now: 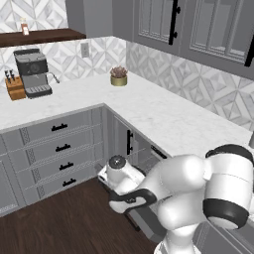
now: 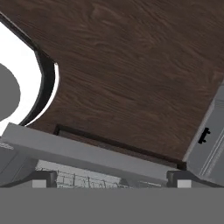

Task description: Pick up the cup and bowl from the counter, place them in the dishwasher, and close the dishwasher door.

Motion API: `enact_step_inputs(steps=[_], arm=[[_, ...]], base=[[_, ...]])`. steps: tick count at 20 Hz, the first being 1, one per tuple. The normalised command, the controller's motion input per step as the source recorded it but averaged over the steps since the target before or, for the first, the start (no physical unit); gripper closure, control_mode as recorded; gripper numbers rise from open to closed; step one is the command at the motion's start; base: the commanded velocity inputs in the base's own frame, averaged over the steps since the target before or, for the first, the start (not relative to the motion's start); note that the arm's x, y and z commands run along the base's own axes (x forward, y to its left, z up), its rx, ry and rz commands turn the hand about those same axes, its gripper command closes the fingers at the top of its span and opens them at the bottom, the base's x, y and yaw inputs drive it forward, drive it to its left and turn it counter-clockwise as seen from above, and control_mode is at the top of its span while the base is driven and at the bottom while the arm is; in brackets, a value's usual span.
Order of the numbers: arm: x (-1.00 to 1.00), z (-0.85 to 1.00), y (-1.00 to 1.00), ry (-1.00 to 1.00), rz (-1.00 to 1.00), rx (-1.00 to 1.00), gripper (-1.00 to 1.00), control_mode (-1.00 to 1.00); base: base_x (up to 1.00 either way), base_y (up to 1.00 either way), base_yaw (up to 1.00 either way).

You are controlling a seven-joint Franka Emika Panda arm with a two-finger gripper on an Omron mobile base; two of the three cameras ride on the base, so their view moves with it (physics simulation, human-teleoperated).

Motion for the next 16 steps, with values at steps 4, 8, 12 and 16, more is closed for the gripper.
enact_step_inputs(steps=[4,8,12,16], arm=[[0.0,-0.41,0.37,-0.04,0.0,-0.16,-1.0,-1.0],[0.0,-0.32,0.35,0.0,0.0,-0.14,-1.0,-1.0],[0.0,-0.44,0.56,-0.13,0.0,-0.17,-1.0,-1.0],[0.2,-0.37,0.18,-0.1,0.0,-0.06,-1.0,-1.0]], base=[[0.0,0.0,0.0],[0.0,0.0,0.0],[0.0,0.0,0.0],[0.0,0.0,0.0]])
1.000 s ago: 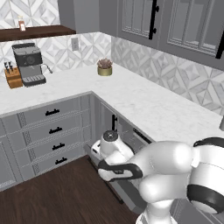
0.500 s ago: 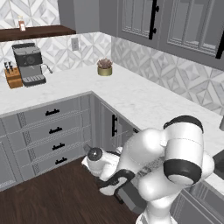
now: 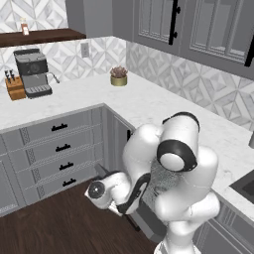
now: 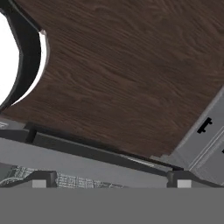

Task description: Pick up the cup and bowl from the counter, place them in the dishwasher, and close the dishwasher door.

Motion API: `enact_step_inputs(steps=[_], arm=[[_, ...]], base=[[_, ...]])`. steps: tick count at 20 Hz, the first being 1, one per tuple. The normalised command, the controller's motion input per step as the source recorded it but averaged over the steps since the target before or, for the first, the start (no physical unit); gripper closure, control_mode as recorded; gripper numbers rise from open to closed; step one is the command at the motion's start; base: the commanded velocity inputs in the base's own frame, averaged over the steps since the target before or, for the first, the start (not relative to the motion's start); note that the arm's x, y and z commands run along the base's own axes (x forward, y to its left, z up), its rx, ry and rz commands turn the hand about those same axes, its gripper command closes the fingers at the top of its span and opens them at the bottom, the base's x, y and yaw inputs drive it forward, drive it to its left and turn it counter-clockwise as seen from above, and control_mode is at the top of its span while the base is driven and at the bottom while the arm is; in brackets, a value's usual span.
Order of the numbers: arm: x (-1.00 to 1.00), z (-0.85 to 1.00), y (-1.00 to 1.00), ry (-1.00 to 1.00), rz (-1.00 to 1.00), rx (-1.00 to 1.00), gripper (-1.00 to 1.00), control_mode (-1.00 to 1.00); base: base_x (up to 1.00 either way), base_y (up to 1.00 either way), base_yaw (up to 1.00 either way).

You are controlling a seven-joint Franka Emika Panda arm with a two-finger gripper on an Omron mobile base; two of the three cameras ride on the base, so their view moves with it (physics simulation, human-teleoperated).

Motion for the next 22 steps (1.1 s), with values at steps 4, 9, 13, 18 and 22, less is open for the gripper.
enact_step_inputs(steps=[4,9,13,18,22], arm=[[0.23,-0.47,0.0,-0.02,0.03,-0.06,-1.0,-1.0],[0.01,-0.22,0.25,0.01,0.13,-0.24,-1.0,-1.0],[0.0,-0.15,0.23,0.0,0.06,-0.2,-1.0,-1.0],[0.09,-0.29,0.28,0.02,0.0,-0.18,-1.0,-1.0],[0.31,-0.36,-0.12,0.0,0.0,-0.06,-1.0,-1.0]], base=[[0.0,0.0,0.0],[0.0,0.0,0.0],[0.0,0.0,0.0],[0.0,0.0,0.0],[0.0,0.0,0.0]])
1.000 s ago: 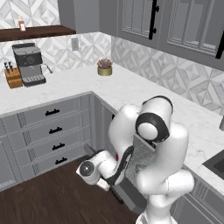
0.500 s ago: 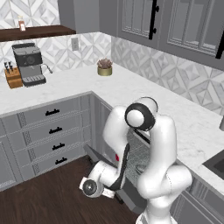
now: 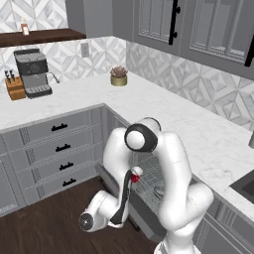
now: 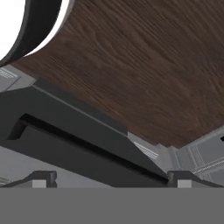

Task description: Pick up the cup and bowl from the counter, place them in the dishwasher, and close the dishwasher door.

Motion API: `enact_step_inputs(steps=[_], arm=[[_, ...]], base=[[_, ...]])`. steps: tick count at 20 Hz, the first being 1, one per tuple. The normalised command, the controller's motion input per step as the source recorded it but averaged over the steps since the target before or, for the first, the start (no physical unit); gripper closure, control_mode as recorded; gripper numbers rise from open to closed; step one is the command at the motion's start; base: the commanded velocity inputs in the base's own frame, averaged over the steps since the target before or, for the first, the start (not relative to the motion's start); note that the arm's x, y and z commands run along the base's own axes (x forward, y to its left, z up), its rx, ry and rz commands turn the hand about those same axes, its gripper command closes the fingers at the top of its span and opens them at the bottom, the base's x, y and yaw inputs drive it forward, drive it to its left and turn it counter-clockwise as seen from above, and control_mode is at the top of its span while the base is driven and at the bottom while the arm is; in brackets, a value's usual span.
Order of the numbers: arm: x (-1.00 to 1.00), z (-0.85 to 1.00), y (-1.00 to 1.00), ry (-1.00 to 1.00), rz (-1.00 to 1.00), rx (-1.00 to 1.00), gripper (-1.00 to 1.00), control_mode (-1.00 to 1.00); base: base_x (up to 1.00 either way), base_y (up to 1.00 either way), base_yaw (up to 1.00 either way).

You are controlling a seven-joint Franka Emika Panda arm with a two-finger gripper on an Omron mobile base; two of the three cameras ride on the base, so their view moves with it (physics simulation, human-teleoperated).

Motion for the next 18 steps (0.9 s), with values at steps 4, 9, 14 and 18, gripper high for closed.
enact_step_inputs(steps=[4,9,14,18], arm=[[0.26,-0.44,-0.08,0.01,0.0,-0.09,-1.0,-1.0],[0.32,-0.37,-0.17,0.0,0.0,-0.07,-1.0,-1.0],[0.43,-0.26,-0.17,0.0,0.0,-0.07,-1.0,-1.0],[0.6,-0.31,-0.15,0.0,0.0,-0.09,-1.0,-1.0]], base=[[0.0,0.0,0.0],[0.0,0.0,0.0],[0.0,0.0,0.0],[0.0,0.0,0.0]])
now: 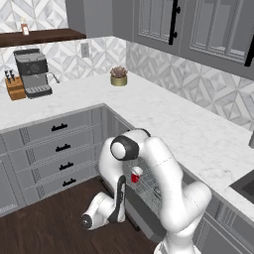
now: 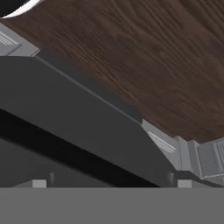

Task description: Pick up the cup and bowl from the counter, place them in the dishwasher, and close the dishwasher door.

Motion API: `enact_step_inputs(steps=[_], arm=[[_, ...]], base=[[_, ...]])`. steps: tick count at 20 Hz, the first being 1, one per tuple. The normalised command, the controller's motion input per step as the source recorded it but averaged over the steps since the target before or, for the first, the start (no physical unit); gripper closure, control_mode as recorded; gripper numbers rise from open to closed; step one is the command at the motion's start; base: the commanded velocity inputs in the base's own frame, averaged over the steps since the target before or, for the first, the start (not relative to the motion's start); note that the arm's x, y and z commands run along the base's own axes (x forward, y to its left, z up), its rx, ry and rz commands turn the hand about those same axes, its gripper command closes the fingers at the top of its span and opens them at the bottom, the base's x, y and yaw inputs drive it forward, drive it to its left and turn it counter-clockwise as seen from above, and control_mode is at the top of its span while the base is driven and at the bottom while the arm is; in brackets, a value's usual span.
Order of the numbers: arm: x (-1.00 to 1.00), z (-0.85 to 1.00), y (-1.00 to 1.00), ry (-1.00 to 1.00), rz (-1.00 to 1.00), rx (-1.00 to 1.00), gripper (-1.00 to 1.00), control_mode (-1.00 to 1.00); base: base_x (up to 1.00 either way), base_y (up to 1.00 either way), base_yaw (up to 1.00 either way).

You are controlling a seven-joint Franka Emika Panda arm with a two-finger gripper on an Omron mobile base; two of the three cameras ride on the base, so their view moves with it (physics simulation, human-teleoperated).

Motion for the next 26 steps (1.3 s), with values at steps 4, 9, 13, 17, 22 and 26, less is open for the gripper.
enact_step_inputs(steps=[4,9,13,17,22,26], arm=[[0.63,-0.41,-0.19,0.0,0.0,-0.1,-1.0,-1.0],[0.49,-0.37,-0.32,0.01,0.0,-0.08,-1.0,-1.0],[0.26,-0.21,-0.57,0.01,0.0,-0.05,-1.0,-1.0],[0.04,0.0,-0.98,0.0,-0.04,-0.07,-1.0,-1.0],[0.33,0.0,-1.0,0.08,-0.03,-0.17,-1.0,-1.0],[0.3,0.0,-1.0,0.09,-0.01,-0.16,-1.0,-1.0]], base=[[0.0,0.0,0.0],[0.0,0.0,0.0],[0.0,0.0,0.0],[0.0,0.0,0.0],[0.0,0.0,0.0],[0.0,0.0,0.0]])
